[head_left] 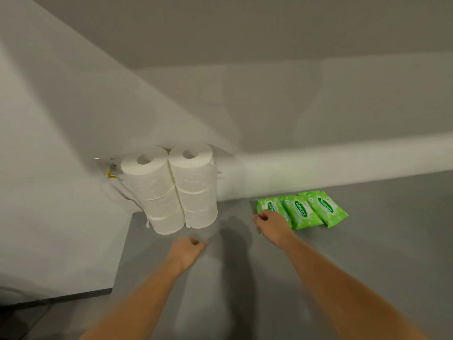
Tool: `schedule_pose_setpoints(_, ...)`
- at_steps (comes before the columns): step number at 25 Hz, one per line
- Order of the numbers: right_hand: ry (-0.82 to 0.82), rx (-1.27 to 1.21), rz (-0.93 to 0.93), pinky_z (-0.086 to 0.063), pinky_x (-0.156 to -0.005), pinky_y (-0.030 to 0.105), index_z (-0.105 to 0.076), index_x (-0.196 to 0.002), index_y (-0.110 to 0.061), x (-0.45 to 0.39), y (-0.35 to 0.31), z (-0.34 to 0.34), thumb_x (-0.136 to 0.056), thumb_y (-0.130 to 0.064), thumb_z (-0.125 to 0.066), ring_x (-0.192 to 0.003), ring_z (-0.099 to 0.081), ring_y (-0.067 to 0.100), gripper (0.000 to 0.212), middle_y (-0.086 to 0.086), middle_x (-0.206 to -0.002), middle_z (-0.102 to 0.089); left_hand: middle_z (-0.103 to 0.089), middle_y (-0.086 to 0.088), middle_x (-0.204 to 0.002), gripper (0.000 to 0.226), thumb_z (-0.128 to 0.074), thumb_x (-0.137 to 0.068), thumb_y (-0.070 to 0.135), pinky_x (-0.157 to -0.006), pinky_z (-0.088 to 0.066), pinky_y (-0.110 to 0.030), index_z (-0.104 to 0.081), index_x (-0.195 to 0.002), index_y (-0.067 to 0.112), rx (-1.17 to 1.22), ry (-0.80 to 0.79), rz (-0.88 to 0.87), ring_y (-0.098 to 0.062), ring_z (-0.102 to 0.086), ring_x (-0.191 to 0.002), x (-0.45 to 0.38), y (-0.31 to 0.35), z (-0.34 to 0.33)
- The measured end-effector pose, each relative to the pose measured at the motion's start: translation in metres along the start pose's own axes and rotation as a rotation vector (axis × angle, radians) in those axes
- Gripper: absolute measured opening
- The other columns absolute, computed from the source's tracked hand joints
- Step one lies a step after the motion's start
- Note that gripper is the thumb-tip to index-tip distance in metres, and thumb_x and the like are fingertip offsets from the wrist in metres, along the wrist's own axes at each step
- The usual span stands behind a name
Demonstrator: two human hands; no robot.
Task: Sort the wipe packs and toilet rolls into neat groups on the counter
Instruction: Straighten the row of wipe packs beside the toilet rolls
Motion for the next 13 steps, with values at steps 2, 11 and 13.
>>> schedule_pose_setpoints(2, 0.035, -0.016, 0.003, -0.053, -0.082, 0.037, -0.068, -0.085, -0.008, 0.000, 0.017, 0.025, -0.093, -0.038, -0.060, -0.078, -0.066, 0.024, 0.032, 0.007, -0.081, -0.073, -0.066, -0.001, -0.076, 0.036, -0.060, -0.097, 0.043, -0.072, -0.044, -0.030, -0.061, -0.072, 0.018, 0.096, -0.028, -0.052, -0.016, -0.061, -0.074, 0.006, 0.031, -0.024)
schedule_pose_setpoints(11, 0.028, 0.004, 0.057, -0.047, -0.076, 0.031, -0.069, -0.093, -0.010, -0.031, 0.107, 0.132, -0.094, -0.037, -0.059, -0.087, -0.065, 0.023, 0.029, 0.004, -0.088, -0.071, -0.078, -0.004, -0.096, 0.021, -0.063, -0.096, 0.038, -0.087, -0.051, -0.031, -0.074, -0.098, 0.020, 0.343, 0.046, -0.055, -0.017, -0.068, -0.089, 0.019, 0.159, -0.131)
schedule_pose_setpoints(13, 0.059, 0.006, 0.050, -0.044, -0.073, 0.028, -0.068, -0.093, -0.012, -0.041, 0.127, 0.154, -0.094, -0.035, -0.059, -0.085, -0.063, 0.022, 0.026, 0.000, -0.086, -0.068, -0.078, -0.004, -0.098, 0.024, -0.063, -0.096, 0.037, -0.090, -0.052, -0.032, -0.075, -0.101, 0.017, 0.379, 0.056, -0.059, -0.020, -0.070, -0.093, 0.018, 0.184, -0.151)
Point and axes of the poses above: each hand's wrist, its own x-axis away from the middle knuckle, its own z-axis out of the back of the hand, y = z × x, the point moved 9 cm from there along -x, towards the middle knuckle
